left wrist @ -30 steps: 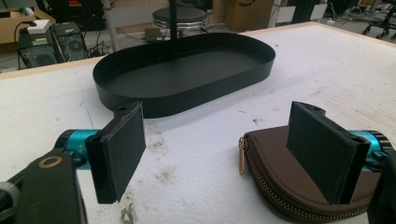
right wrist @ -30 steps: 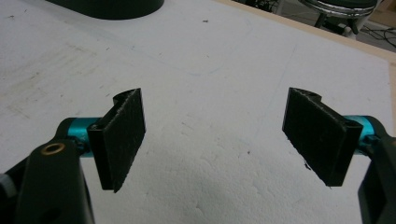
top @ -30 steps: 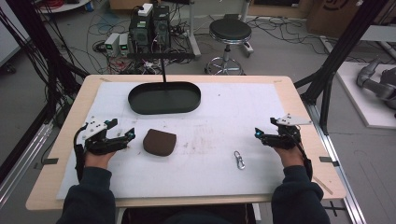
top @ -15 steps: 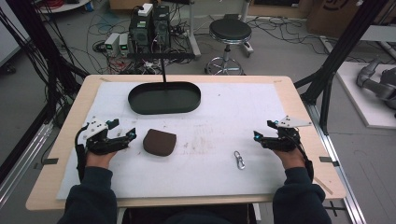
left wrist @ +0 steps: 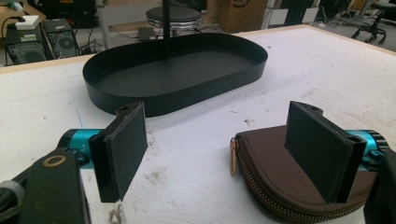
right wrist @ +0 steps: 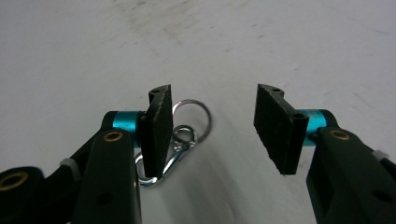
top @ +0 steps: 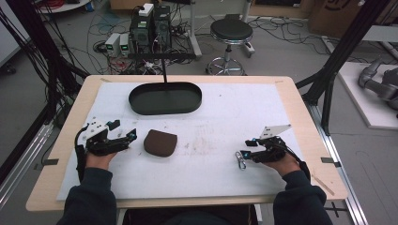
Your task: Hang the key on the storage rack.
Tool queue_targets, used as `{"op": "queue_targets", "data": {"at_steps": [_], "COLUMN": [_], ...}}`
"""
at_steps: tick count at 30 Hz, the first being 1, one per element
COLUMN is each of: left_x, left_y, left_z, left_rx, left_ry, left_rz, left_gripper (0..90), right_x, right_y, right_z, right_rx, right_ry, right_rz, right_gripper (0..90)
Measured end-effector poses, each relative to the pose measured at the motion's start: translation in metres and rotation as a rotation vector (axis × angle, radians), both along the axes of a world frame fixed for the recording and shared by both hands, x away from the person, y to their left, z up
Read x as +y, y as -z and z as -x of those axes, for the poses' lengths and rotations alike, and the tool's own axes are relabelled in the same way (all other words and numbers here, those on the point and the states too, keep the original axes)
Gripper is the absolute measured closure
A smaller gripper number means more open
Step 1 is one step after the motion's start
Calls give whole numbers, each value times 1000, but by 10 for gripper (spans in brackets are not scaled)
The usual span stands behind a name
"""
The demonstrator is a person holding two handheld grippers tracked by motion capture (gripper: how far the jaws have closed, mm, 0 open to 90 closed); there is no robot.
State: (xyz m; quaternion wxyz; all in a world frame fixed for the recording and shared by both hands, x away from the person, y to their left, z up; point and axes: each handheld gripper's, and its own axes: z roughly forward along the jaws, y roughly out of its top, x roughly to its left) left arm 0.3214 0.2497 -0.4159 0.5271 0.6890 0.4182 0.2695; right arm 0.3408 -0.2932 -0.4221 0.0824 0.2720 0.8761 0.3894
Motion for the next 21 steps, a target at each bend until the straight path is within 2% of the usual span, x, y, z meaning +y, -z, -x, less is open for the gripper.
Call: {"op": "queue_targets", "data": {"at_steps": [1, 2, 3, 8, 10, 11, 12, 13, 14, 15, 17, 18, 19, 21], "left_x": [0, 1, 1, 0, 0, 1, 1, 1, 1, 2, 2, 2, 1, 1], "left_y": [0, 1, 1, 2, 3, 3, 3, 3, 3, 3, 3, 3, 3, 3], "left_z": [0, -1, -1, -1, -1, -1, -1, -1, -1, 0, 0, 0, 0, -1], "left_rx": [3, 4, 8, 12, 14, 17, 17, 18, 19, 19, 21, 21, 22, 24], "left_ry": [-2, -1, 0, 0, 0, -3, -3, -4, -6, -8, -7, -7, -7, -3], "left_rz": [4, 1, 0, -4, -2, -3, -3, -2, -2, -1, 1, 1, -1, -3], "left_gripper": [219, 219, 221, 227, 227, 228, 229, 230, 230, 231, 231, 231, 232, 233], "right_x": [6, 6, 12, 22, 25, 27, 27, 25, 25, 23, 22, 21, 20, 19], "right_y": [3, 3, 6, 11, 14, 16, 16, 14, 14, 13, 13, 12, 11, 9], "right_z": [1, 1, 2, 3, 3, 3, 3, 2, 2, 1, 1, 1, 1, 0], "right_rx": [4, 4, 32, 56, 53, 40, 40, 41, 41, 30, 21, 15, -9, -47], "right_ry": [-47, -47, -81, -110, -118, -112, -112, -100, -100, -94, -90, -85, -75, -77], "right_rz": [7, 7, 21, 66, 108, 138, 138, 142, 142, 155, 156, 164, 170, 169], "right_gripper": [412, 412, 391, 391, 408, 471, 471, 556, 556, 646, 678, 721, 809, 863]}}
